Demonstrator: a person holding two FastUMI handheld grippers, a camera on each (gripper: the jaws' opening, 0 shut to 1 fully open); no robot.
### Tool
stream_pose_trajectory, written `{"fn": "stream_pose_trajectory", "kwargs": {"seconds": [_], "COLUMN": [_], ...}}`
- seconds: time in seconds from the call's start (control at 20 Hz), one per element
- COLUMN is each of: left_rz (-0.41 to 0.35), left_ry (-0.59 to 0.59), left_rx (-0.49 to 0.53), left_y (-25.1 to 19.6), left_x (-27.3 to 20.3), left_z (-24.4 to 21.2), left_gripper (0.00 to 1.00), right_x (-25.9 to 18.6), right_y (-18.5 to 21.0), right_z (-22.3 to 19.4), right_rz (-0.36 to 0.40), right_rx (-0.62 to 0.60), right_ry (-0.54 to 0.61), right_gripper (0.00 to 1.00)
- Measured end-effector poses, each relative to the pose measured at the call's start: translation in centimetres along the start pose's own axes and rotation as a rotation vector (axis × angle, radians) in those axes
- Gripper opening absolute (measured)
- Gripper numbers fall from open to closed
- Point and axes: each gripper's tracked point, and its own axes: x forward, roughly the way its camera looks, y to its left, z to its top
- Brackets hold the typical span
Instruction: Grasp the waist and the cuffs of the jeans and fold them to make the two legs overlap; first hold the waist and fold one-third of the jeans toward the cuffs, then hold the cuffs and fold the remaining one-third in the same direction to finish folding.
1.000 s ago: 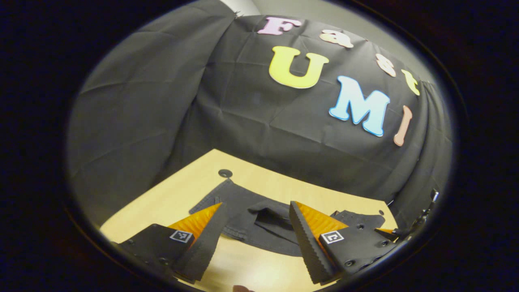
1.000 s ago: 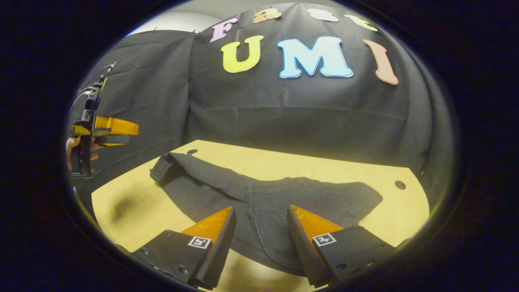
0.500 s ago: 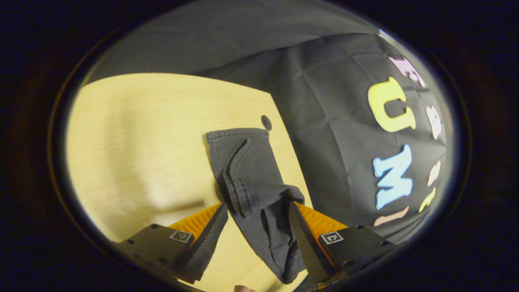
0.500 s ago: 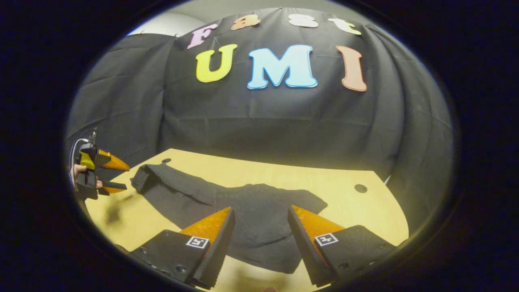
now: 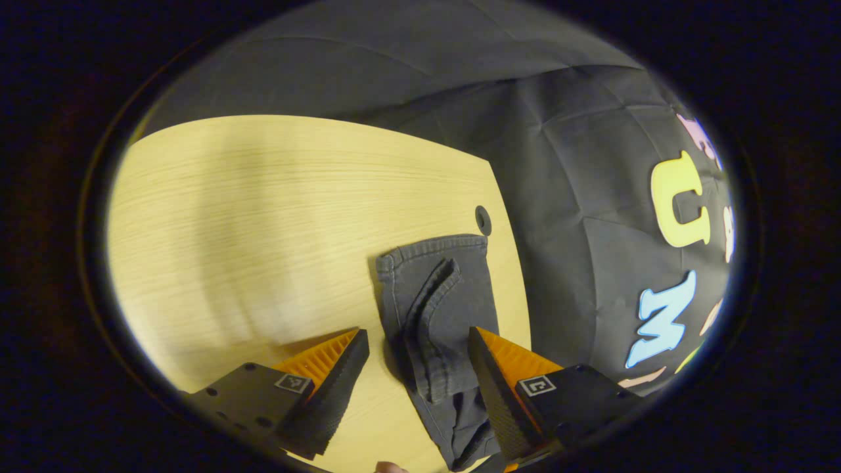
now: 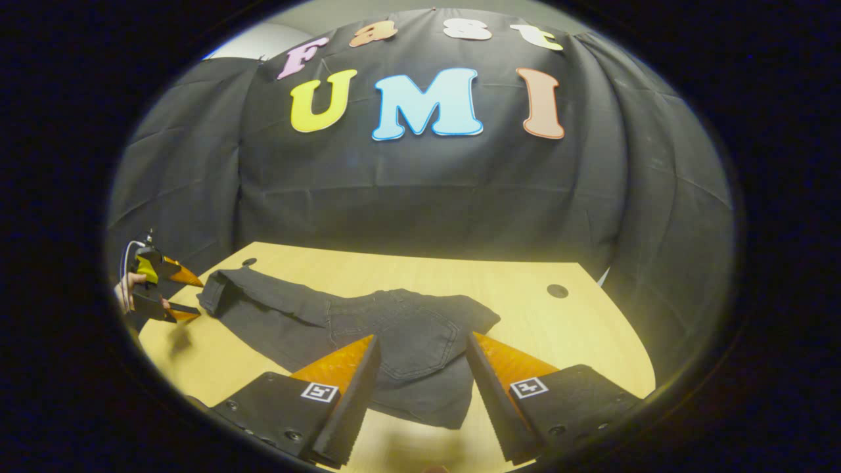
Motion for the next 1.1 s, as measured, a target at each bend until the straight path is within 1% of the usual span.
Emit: {"fn": "stream_pose_trajectory", "kwargs": {"seconds": [0.15, 0.35, 0.7, 0.75, 0.8, 0.9, 0.95, 1.0, 1.05, 1.1], "left_rz": [-0.029, -0.066, -0.124, -0.130, -0.127, -0.128, -0.126, -0.135, -0.141, -0.147], "left_ry": [0.028, 0.070, 0.111, 0.110, 0.107, 0.114, 0.111, 0.107, 0.106, 0.107], "left_rx": [-0.013, -0.040, -0.068, -0.059, -0.049, -0.039, -0.040, -0.045, -0.045, -0.048], "left_y": [-0.7, -1.2, -2.7, -3.0, -3.1, -3.3, -3.2, -3.2, -3.2, -3.1], "left_x": [0.8, 1.8, 3.4, 3.8, 4.1, 4.8, 5.3, 5.7, 5.9, 6.2], "left_z": [0.7, 0.7, -0.3, -0.5, -0.7, -1.1, -1.1, -1.2, -1.2, -1.3], "left_gripper": [0.98, 0.98, 0.97, 0.95, 0.89, 0.81, 0.73, 0.76, 0.66, 0.71], "right_x": [-0.5, -0.9, -1.1, -1.2, -1.3, -1.5, -1.6, -1.8, -1.9, -2.0], "right_y": [-0.6, -0.5, 0.6, 0.7, 0.7, 0.5, 0.3, 0.0, -0.1, -0.3], "right_z": [0.0, -0.5, -1.0, -1.2, -1.0, -0.8, -0.8, -0.8, -0.6, -0.5], "right_rz": [-0.039, -0.071, -0.081, -0.083, -0.085, -0.092, -0.098, -0.105, -0.109, -0.112], "right_rx": [0.016, 0.055, 0.093, 0.100, 0.102, 0.104, 0.105, 0.103, 0.101, 0.098], "right_ry": [0.001, 0.012, 0.034, 0.035, 0.034, 0.032, 0.032, 0.031, 0.029, 0.026], "right_gripper": [0.80, 0.80, 0.82, 0.82, 0.82, 0.82, 0.82, 0.82, 0.82, 0.82]}}
